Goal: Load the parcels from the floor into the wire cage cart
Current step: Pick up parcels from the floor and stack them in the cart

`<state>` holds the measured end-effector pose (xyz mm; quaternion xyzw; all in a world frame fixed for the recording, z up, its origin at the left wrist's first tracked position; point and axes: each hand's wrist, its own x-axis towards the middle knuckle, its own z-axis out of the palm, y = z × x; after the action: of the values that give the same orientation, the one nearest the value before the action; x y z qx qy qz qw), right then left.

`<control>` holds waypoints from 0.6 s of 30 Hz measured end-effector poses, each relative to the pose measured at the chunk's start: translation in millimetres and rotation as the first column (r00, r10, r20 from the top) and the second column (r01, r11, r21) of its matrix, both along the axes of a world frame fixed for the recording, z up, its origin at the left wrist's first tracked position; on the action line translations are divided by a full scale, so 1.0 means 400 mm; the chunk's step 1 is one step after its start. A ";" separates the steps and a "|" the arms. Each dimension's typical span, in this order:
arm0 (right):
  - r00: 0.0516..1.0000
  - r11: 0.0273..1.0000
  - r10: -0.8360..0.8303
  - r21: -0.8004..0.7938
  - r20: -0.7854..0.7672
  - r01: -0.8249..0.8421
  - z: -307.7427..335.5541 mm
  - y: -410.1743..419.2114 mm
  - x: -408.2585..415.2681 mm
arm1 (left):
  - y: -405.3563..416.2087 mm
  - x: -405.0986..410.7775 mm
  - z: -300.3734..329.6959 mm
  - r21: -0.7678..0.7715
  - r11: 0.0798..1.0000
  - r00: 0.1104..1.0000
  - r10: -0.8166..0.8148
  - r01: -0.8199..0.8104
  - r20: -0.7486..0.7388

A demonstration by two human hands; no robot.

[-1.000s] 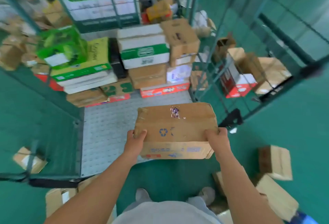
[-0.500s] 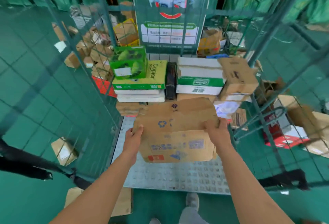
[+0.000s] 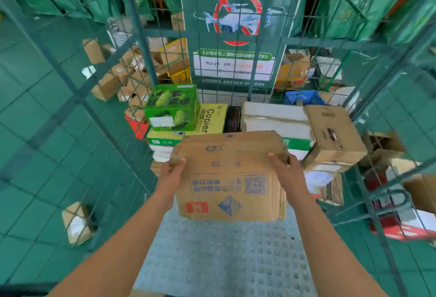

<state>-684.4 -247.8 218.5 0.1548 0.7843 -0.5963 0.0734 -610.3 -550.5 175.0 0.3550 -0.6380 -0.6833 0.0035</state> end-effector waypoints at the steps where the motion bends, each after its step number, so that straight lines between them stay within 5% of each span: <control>1: 1.000 1.000 0.014 0.002 -0.013 -0.014 -0.001 0.004 -0.037 | 0.002 -0.039 0.004 0.010 1.000 1.000 0.001 -0.001 0.008; 14: 0.972 0.954 0.220 0.228 -0.086 -0.196 0.057 -0.056 -0.538 | -0.054 -0.459 -0.044 0.036 0.994 0.987 0.100 -0.106 0.124; 18: 0.890 0.843 0.430 0.421 -0.152 -0.335 0.114 -0.148 -0.703 | -0.046 -0.503 -0.070 0.166 0.968 0.972 0.162 -0.190 0.169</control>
<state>-965.5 -306.9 264.0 -0.0679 0.9034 -0.4184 0.0643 -811.4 -568.9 147.2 0.4611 -0.5375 -0.7058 -0.0172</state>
